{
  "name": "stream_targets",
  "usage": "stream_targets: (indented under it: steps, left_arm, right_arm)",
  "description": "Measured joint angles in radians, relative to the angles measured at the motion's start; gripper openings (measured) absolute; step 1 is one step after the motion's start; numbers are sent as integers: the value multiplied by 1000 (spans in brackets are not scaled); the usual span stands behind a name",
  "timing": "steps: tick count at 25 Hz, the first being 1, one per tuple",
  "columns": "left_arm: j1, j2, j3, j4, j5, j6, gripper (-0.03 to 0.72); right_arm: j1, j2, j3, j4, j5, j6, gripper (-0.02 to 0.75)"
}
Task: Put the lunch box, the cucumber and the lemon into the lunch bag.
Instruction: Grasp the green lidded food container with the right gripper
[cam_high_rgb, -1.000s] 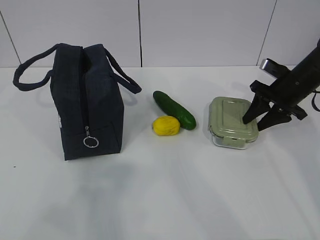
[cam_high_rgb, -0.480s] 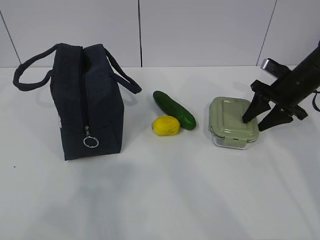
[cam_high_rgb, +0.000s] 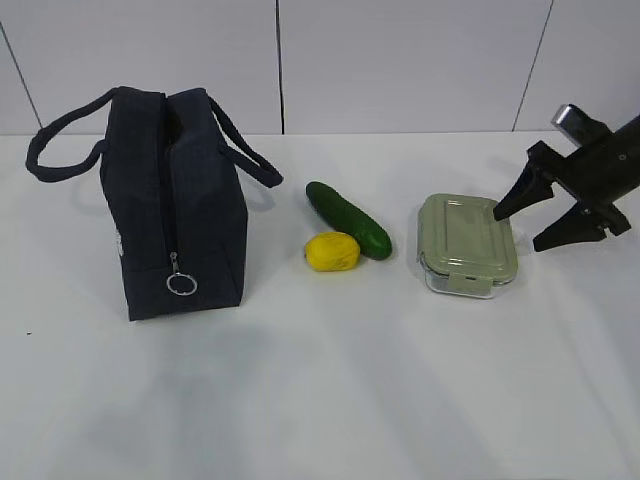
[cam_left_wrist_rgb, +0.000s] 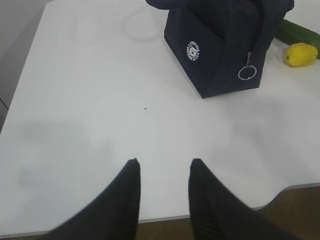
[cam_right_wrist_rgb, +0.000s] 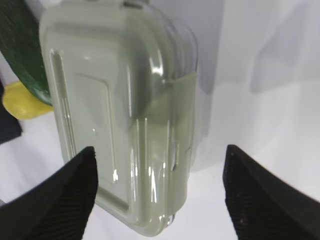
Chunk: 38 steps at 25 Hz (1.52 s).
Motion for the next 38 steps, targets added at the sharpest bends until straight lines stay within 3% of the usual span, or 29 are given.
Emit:
stream_targets:
  steps: [10, 22, 31, 38]
  left_arm:
    - [0, 0, 0, 0, 0, 0, 235]
    - [0, 0, 0, 4, 0, -15, 235]
    - [0, 0, 0, 14, 0, -26, 235]
    - [0, 0, 0, 14, 0, -26, 235]
  right_arm:
    - [-44, 6, 0, 122, -2, -102, 581]
    - [-44, 37, 30, 150, -10, -176, 576]
    - [-52, 38, 142, 253, -14, -299, 383]
    - [-52, 38, 151, 290, -27, -374, 359]
